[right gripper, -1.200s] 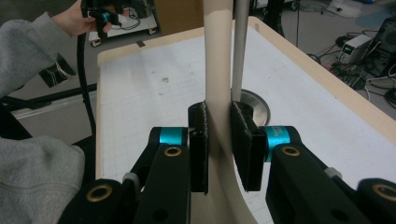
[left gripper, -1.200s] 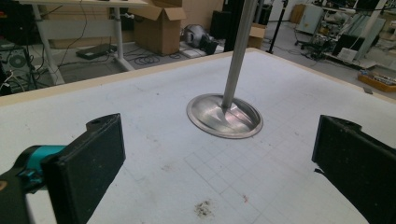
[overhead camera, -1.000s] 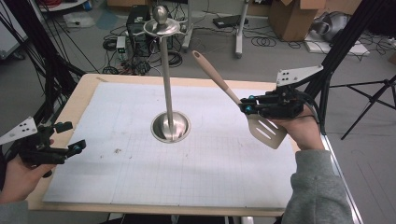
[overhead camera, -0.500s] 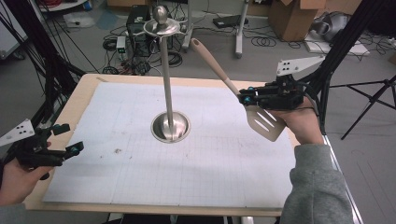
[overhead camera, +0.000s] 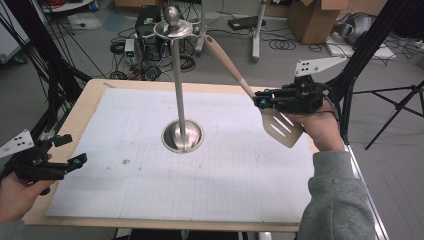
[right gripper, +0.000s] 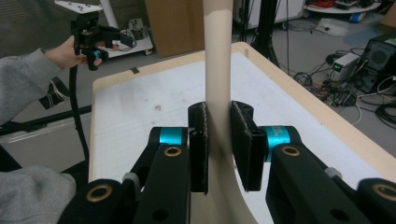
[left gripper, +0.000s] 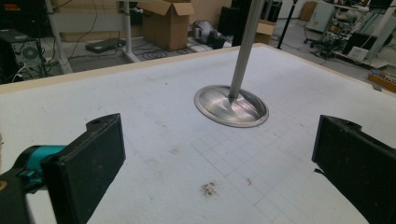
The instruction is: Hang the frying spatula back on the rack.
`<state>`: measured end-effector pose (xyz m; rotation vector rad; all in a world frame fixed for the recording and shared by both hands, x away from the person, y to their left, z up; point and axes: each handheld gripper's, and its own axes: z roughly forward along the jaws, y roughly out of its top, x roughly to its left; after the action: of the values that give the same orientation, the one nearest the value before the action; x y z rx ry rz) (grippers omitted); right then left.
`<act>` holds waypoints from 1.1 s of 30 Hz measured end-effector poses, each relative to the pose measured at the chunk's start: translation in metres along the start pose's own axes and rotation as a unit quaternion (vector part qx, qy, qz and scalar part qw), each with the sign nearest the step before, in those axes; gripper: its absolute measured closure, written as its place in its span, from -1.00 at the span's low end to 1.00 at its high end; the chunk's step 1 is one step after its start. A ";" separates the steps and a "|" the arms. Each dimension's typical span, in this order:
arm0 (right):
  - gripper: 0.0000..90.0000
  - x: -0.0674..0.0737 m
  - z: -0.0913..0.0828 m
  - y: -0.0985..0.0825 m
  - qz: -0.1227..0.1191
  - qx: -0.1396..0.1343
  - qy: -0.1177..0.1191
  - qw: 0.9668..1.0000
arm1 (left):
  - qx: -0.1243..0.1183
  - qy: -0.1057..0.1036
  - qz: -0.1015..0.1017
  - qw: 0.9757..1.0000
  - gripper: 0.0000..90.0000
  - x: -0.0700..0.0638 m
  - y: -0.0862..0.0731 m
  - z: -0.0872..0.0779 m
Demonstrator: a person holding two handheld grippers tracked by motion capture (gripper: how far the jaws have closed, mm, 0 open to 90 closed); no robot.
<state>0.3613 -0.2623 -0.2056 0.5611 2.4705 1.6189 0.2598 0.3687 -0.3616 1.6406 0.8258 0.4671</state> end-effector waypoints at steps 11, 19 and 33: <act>0.73 0.000 0.008 0.007 0.004 -0.006 0.009 1.000 | -0.003 -0.006 0.003 1.000 -0.93 -0.001 0.000 -0.003; 0.73 -0.007 0.014 0.009 0.009 -0.006 0.016 1.000 | -0.004 -0.008 0.001 1.000 -0.93 -0.001 -0.001 -0.005; 0.73 -0.013 0.019 0.007 0.014 -0.013 0.025 0.999 | -0.006 -0.006 0.001 1.000 -0.93 -0.002 -0.002 -0.008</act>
<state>0.3804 -0.2485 -0.2083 0.5603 2.4838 1.6945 0.2523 0.3727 -0.3609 1.6324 0.8111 0.4613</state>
